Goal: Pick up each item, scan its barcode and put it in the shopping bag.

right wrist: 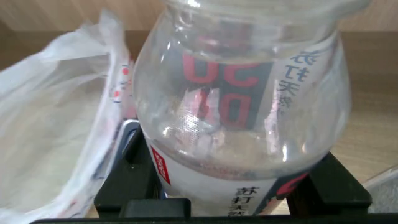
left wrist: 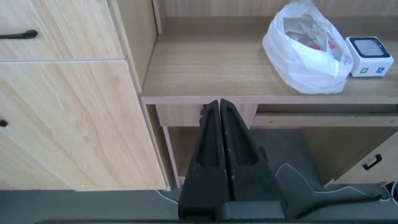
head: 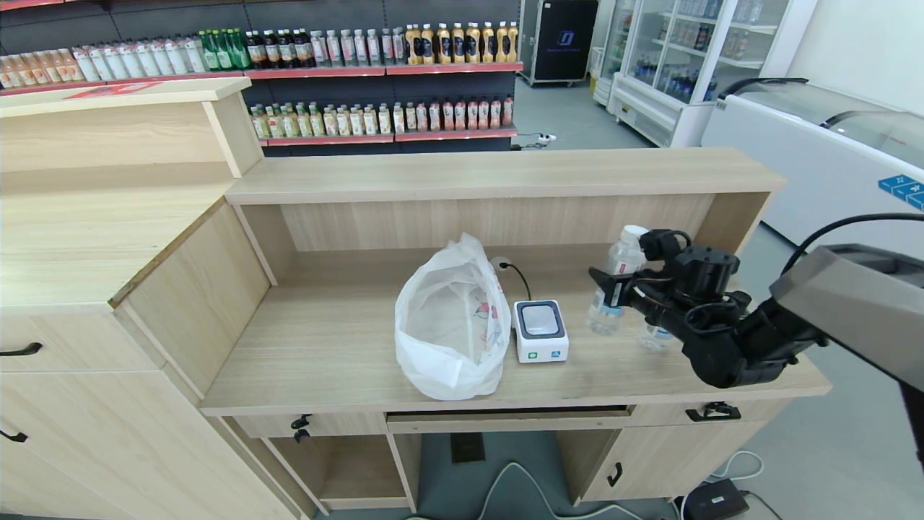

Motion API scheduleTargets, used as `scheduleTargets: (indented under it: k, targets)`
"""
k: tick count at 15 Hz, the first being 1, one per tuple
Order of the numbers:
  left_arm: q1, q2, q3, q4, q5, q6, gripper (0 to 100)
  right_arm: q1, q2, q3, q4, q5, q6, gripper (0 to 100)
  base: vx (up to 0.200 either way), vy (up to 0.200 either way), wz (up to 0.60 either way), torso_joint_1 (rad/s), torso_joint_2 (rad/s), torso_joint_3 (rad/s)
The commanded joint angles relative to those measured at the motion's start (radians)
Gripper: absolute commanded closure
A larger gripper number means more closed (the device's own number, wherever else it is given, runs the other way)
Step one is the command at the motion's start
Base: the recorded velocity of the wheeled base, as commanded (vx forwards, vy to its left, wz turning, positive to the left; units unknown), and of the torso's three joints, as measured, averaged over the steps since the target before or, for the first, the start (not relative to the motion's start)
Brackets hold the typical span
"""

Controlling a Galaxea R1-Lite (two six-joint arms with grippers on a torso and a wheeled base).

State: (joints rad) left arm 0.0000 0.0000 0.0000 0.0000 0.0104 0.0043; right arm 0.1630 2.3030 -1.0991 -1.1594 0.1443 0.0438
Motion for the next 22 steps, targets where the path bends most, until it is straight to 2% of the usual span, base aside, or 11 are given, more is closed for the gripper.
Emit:
scheduleTargets:
  k: [1, 4, 7, 10, 15, 22]
  targets:
    - [0.0, 0.0, 0.0, 0.0, 0.0, 0.0, 100, 0.041, -0.316, 0.22, 0.058, 0.083, 0.114, 100, 0.0, 0.0, 0.0, 0.0, 0.0, 0.0]
    - [0.0, 0.0, 0.0, 0.0, 0.0, 0.0, 100, 0.036, -0.629, 0.436, 0.144, 0.241, 0.16, 100, 0.0, 0.0, 0.0, 0.0, 0.0, 0.0]
    - [0.0, 0.0, 0.0, 0.0, 0.0, 0.0, 100, 0.044, -0.881, 0.496, 0.371, 0.319, 0.191, 100, 0.0, 0.0, 0.0, 0.0, 0.0, 0.0]
    - [0.0, 0.0, 0.0, 0.0, 0.0, 0.0, 100, 0.098, -1.06, 0.473, 0.557, 0.387, 0.294, 100, 0.0, 0.0, 0.0, 0.0, 0.0, 0.0]
    - [0.0, 0.0, 0.0, 0.0, 0.0, 0.0, 100, 0.253, -1.177, 0.338, 0.785, 0.388, 0.392, 100, 0.0, 0.0, 0.0, 0.0, 0.0, 0.0]
    - [0.0, 0.0, 0.0, 0.0, 0.0, 0.0, 100, 0.329, -1.166, 0.314, 0.799, 0.416, 0.433, 100, 0.0, 0.0, 0.0, 0.0, 0.0, 0.0]
